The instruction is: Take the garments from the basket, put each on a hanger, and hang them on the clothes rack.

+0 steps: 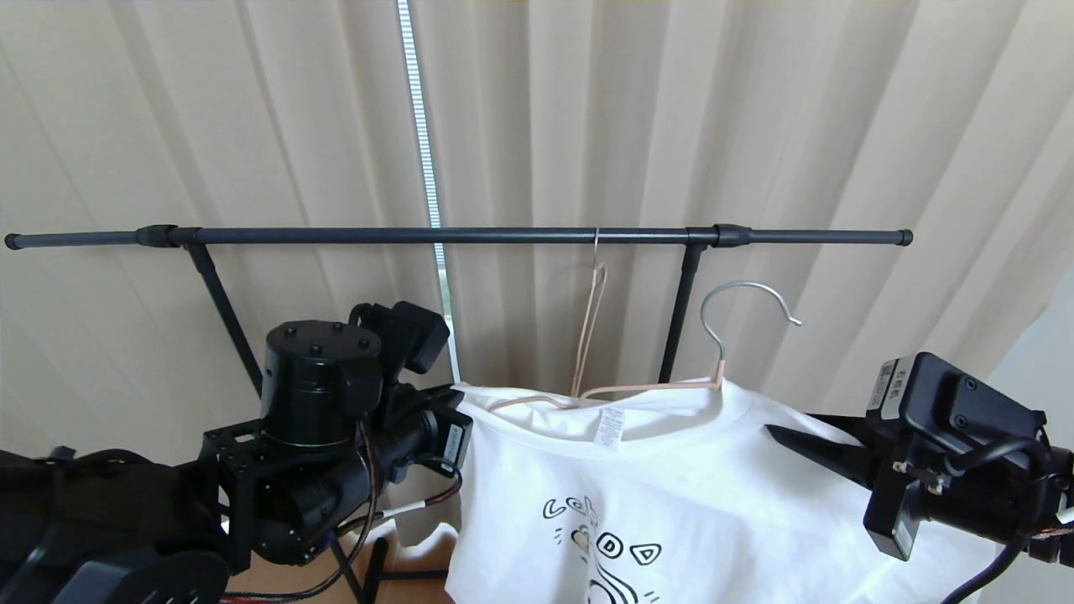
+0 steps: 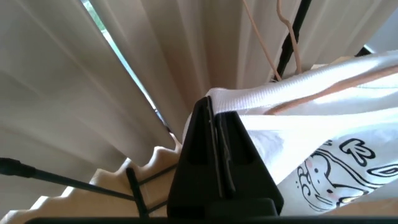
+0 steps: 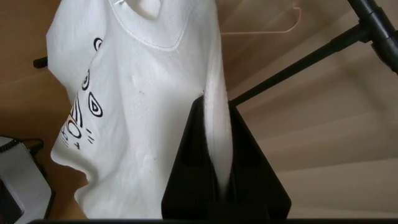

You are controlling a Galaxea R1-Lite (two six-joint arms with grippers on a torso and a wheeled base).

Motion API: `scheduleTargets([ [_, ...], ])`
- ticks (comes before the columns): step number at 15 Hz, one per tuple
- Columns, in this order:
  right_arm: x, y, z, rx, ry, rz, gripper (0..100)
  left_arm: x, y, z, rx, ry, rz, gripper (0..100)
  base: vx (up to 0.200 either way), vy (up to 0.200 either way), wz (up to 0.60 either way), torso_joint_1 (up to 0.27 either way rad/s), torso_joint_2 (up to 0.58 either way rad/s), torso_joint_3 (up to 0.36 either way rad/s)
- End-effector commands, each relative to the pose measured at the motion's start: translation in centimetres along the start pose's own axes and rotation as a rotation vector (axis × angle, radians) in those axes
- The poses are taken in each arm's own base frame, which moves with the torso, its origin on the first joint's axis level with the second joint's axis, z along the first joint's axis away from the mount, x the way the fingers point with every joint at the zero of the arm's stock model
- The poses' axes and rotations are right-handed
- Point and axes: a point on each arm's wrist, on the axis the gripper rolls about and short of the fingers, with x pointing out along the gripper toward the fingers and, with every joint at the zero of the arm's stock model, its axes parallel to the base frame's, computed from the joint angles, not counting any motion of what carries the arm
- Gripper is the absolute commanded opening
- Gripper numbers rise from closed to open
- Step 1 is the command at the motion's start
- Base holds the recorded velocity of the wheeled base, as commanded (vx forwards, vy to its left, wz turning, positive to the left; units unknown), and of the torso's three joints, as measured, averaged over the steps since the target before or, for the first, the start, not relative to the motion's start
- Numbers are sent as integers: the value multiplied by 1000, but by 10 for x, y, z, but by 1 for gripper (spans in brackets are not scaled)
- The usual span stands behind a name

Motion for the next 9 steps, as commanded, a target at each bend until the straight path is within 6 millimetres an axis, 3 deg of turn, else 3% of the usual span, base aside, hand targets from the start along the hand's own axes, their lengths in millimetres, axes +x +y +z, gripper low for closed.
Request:
scheduleTargets([
  [1,8,4,0,29,14,27,0,-16,3,22,-9,-46,-6,0,0,0,0,0,0,0],
  [7,12,3,6,68,-6,-1,0,-34,-4,33,35,31,-35,0,0,0,0,0,0,0],
  [9,17,1,8,93,2,-81,0,-37,-6,33,47,52,-40,0,0,0,0,0,0,0],
])
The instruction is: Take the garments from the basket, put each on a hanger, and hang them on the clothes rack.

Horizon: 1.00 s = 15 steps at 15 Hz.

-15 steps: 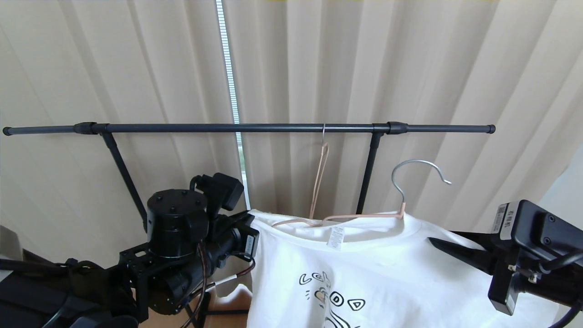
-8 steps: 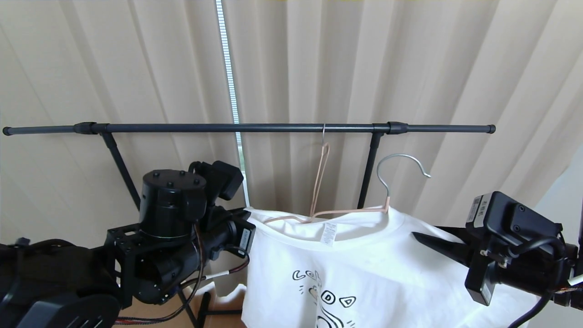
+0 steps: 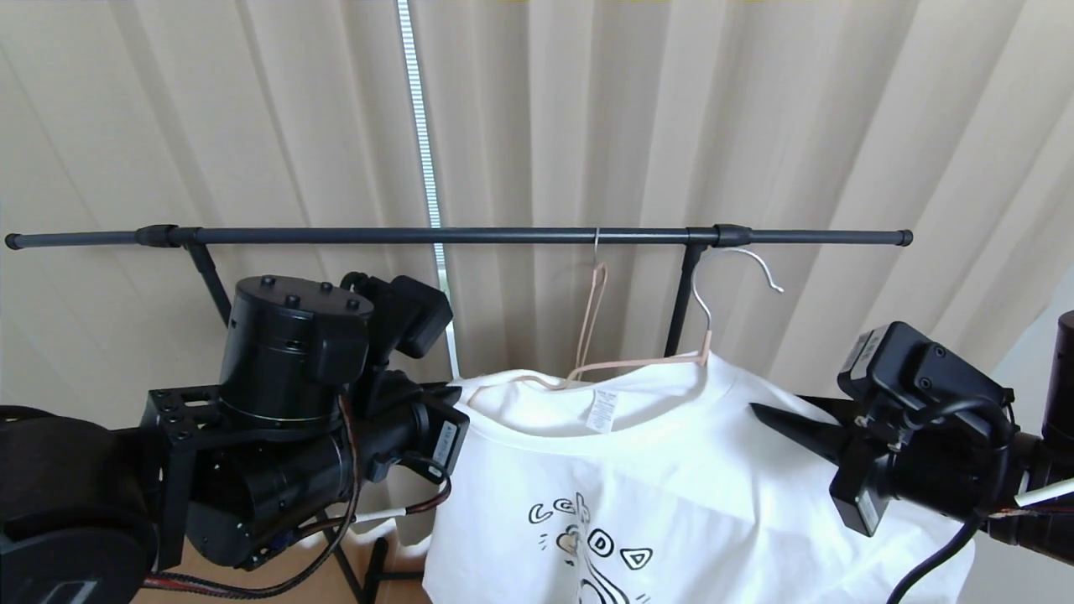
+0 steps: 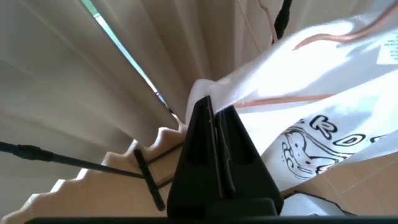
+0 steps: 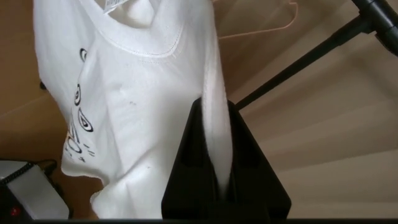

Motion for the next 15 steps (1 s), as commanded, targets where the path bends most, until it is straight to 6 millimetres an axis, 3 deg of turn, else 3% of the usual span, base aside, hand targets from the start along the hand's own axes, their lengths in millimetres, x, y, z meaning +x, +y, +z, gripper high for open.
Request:
scheduleTargets([
  [1,4,1,0,0,2,-11,0,-4,0,4,0,-13,6,0,0,0,0,0,0,0],
  [6,6,5,3,14,-9,-23,0,-4,1,6,50,-16,35,0,0,0,0,0,0,0],
  [15,26,26,0,-21,53,-55,0,-13,-12,31,76,-52,-14,0,0,0,0,0,0,0],
])
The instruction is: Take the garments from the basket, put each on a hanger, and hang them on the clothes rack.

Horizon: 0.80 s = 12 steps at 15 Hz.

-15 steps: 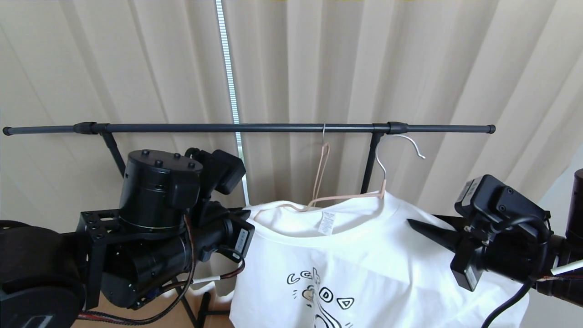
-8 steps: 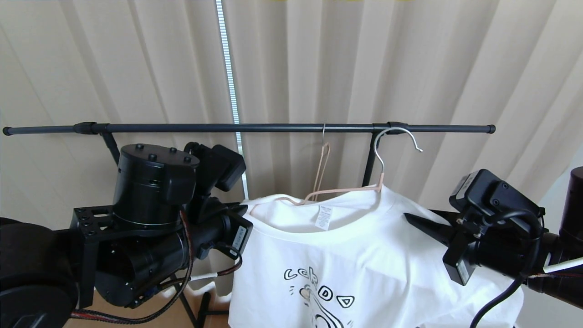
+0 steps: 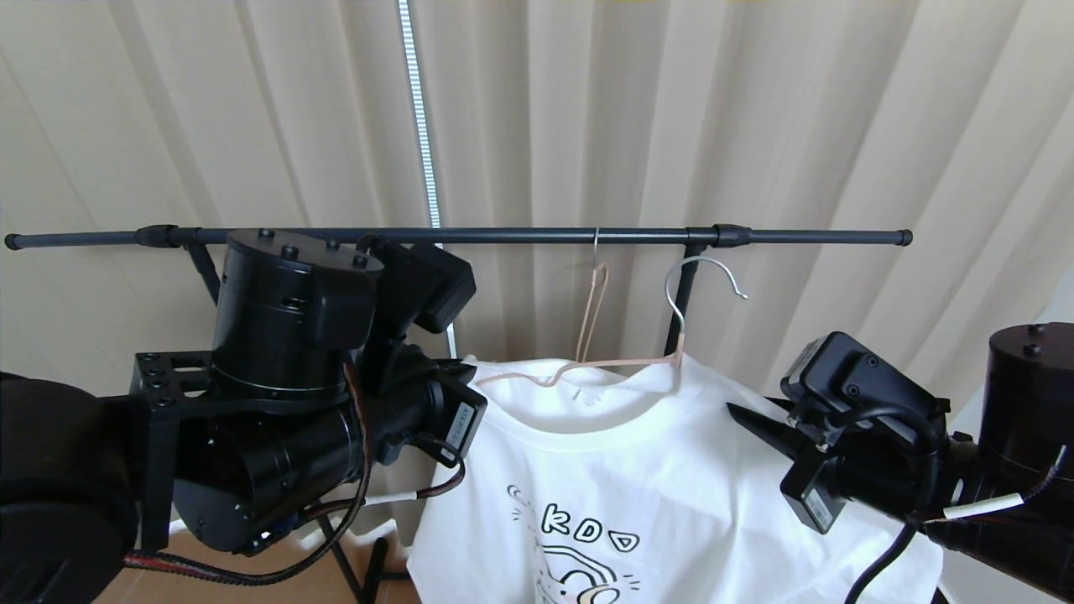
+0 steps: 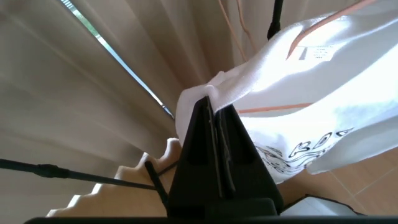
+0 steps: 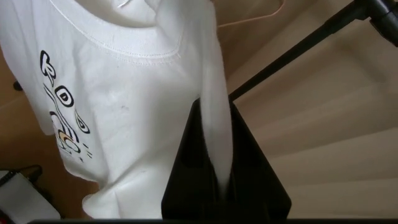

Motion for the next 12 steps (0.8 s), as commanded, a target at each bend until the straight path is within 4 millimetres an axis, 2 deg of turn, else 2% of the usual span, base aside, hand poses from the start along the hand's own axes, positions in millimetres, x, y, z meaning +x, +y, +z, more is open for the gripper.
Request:
scheduleTargets([
  [1,10,9,-4,-12,10,2,0,-1,-2,6,0,-15,-8,0,0,0,0,0,0,0],
  [4,17,24,-6,-30,-3,41,0,-4,-7,10,3,-31,-24,0,0,0,0,0,0,0],
  [12,29,43,-7,4,-27,56,0,-9,-16,20,3,-38,-60,0,0,0,0,0,0,0],
])
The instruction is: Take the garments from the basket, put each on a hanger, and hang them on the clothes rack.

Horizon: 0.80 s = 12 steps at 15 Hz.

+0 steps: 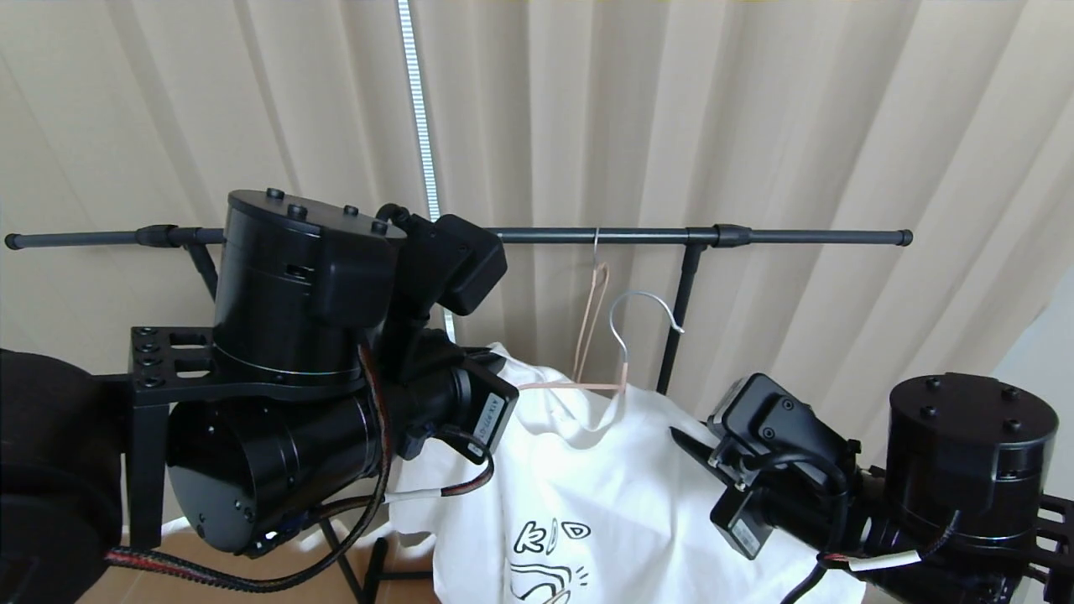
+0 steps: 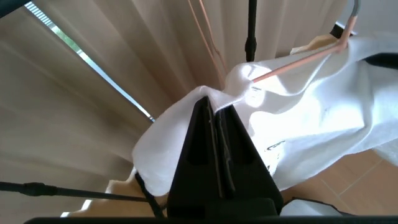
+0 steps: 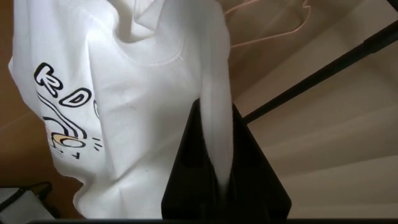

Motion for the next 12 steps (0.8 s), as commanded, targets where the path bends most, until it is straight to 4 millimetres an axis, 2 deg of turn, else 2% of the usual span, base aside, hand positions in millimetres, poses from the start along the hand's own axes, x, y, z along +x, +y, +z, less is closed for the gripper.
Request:
scheduleTargets([
  [1,1,5,-4,0,10,29,0,1,0,0,-1,-1,1,0,0,0,0,0,0,0],
  [4,-10,7,-7,2,-54,153,0,1,0,-1,0,2,0,0,0,0,0,0,0,0],
  [12,-1,6,3,142,-78,166,0,-3,-7,5,10,-21,-23,0,0,0,0,0,0,0],
])
